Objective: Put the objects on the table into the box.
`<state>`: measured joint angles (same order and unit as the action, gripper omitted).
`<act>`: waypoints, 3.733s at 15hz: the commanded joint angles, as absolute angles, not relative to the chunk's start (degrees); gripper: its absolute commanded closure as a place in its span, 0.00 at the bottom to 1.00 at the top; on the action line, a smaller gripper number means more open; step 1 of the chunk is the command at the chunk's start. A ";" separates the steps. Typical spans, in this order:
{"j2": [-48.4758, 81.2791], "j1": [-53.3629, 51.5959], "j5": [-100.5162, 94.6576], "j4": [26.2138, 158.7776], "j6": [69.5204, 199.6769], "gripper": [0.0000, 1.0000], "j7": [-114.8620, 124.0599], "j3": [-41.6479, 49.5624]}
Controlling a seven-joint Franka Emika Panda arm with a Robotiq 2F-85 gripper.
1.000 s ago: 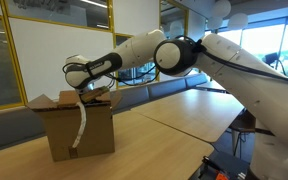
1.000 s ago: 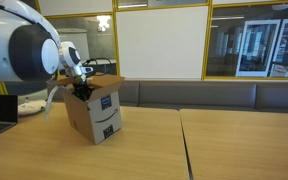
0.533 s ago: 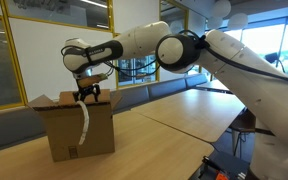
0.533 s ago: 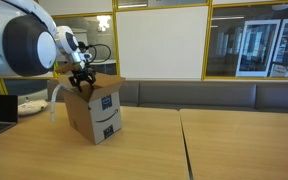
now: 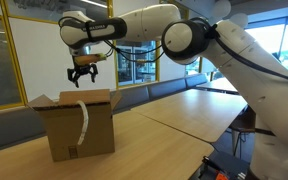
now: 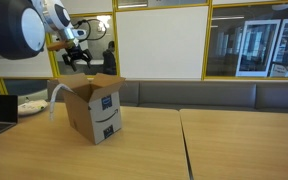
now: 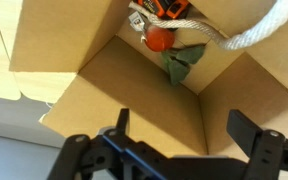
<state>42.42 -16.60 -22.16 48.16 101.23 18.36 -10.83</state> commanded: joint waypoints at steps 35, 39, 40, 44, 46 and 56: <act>19.68 -16.49 0.77 94.19 117.93 0.00 22.26 -12.16; 21.69 -16.76 1.28 94.57 119.95 0.00 22.86 -11.55; 21.91 -16.80 1.36 95.08 121.78 0.00 23.07 -11.41; 23.09 -17.34 0.83 95.20 125.54 0.00 24.56 -10.65; 23.26 -17.75 0.22 95.40 126.36 0.27 25.03 -10.19; 21.45 -19.28 -1.10 96.46 126.56 0.88 26.17 -9.18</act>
